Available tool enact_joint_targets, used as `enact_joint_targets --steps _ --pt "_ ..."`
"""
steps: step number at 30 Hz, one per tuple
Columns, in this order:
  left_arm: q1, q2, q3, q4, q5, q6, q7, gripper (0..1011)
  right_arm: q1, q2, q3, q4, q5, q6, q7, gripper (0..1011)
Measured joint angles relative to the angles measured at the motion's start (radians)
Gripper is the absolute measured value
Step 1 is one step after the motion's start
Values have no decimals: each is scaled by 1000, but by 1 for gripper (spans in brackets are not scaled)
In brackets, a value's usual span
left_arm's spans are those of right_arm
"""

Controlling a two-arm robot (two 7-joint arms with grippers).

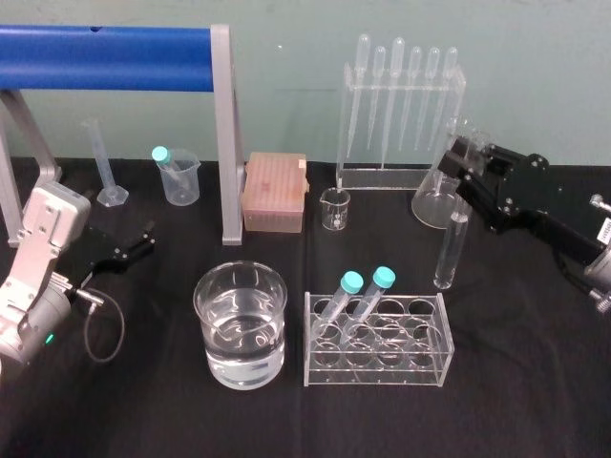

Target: Hold the test tube with one hand and immerse one end into the beaker, then return it to the test tube rack.

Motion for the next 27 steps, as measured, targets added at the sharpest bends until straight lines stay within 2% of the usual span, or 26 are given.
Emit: enact_joint_targets --steps 11,27 --pt "0 0 0 0 0 0 0 1000 32 -24 -54 68 -22 16 39 230" --pt "0 0 0 0 0 0 0 1000 57 -39 -86 116 -45 14 57 230"
